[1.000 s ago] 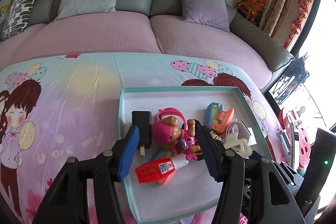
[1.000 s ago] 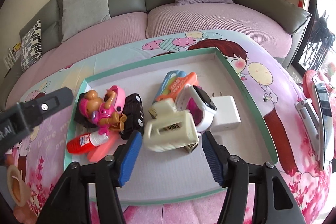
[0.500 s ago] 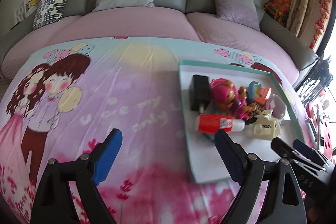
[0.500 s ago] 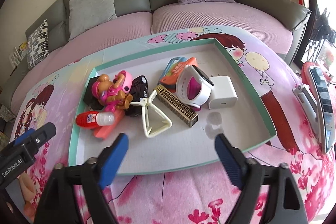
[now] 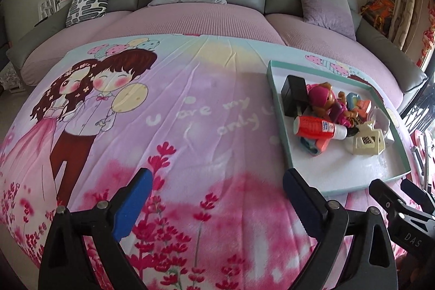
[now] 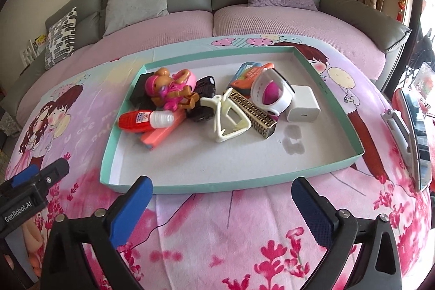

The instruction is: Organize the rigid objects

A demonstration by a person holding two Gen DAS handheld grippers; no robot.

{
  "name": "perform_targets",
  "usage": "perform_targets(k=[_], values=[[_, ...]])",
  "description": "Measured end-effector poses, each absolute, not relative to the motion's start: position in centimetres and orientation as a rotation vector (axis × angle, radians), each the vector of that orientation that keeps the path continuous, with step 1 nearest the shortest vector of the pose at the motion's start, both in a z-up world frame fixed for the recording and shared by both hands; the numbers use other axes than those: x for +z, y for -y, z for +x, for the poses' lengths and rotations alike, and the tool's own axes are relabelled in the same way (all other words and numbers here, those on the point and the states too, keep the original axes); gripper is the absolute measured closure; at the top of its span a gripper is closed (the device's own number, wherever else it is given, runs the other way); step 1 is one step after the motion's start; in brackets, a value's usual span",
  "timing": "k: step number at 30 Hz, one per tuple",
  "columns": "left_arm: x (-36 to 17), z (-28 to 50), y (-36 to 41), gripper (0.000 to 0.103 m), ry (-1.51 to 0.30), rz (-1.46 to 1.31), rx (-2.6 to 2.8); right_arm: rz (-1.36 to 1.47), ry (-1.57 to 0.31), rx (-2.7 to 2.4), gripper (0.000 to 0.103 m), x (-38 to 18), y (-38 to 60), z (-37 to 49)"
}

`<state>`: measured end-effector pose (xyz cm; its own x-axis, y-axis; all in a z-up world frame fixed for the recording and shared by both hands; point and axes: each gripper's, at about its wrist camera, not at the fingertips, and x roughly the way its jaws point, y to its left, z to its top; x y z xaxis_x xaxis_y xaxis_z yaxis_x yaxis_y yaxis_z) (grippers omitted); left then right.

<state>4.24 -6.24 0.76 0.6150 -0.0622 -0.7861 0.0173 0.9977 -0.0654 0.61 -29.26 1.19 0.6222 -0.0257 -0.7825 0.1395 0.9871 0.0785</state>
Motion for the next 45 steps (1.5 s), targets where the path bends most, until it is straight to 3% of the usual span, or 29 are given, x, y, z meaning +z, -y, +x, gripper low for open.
perform_targets(k=[45], values=[[-1.4, 3.3, 6.1, 0.006, -0.981, 0.063, 0.040, 0.110, -0.946, -0.079, 0.000, -0.6, 27.4, 0.8]])
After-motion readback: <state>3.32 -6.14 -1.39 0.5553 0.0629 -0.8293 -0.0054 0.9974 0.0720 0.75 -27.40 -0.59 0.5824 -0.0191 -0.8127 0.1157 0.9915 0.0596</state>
